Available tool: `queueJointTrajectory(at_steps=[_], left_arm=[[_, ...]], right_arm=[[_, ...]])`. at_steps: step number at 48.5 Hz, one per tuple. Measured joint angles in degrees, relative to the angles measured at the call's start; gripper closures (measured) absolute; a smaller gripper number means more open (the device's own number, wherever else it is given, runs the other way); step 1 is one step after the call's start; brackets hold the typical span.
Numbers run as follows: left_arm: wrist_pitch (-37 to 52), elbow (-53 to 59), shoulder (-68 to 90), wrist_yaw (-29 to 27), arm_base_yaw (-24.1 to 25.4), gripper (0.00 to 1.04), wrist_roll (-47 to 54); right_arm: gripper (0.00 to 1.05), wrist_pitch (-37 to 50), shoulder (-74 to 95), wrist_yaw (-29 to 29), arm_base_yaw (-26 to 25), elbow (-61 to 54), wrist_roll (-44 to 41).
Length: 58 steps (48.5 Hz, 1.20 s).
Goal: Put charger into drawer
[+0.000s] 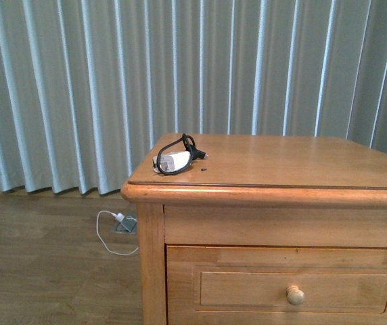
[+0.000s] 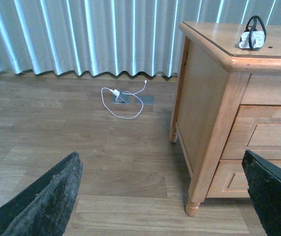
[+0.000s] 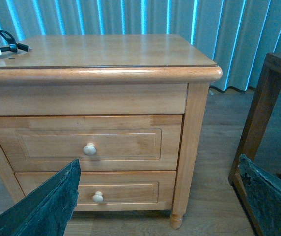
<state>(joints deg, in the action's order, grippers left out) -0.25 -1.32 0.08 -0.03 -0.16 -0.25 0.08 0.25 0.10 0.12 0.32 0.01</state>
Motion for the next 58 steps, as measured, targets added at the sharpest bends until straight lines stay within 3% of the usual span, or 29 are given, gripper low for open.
queueJointTrajectory(at_steps=[11, 15, 17, 28, 38, 46, 58], left_arm=[[0.0, 0.0, 0.0, 0.0, 0.0, 0.06, 0.02], [0.0, 0.0, 0.0, 0.0, 0.0, 0.06, 0.02], [0.0, 0.0, 0.0, 0.04, 0.0, 0.06, 0.0], [0.0, 0.0, 0.0, 0.0, 0.0, 0.06, 0.0], [0.0, 0.0, 0.0, 0.02, 0.0, 0.06, 0.0], [0.0, 0.0, 0.0, 0.02, 0.0, 0.06, 0.0], [0.0, 0.0, 0.0, 0.02, 0.0, 0.06, 0.0]], right_arm=[[0.09, -0.09, 0.07, -0.35, -0.07, 0.02, -0.02], [0.09, -8.37, 6.05, -11.52, -2.56, 3.56, -1.64], [0.09, -8.81, 10.82, -12.57, -1.33, 4.7, -1.77], [0.09, 4.96, 40.5, 0.94, 15.26, 13.2, 0.68], [0.09, 16.61, 62.75, 11.69, 25.14, 20.37, 5.57], [0.09, 21.88, 78.16, 16.44, 28.35, 27.43, 7.69], [0.09, 26.08, 95.17, 19.96, 28.24, 36.68, 8.44]])
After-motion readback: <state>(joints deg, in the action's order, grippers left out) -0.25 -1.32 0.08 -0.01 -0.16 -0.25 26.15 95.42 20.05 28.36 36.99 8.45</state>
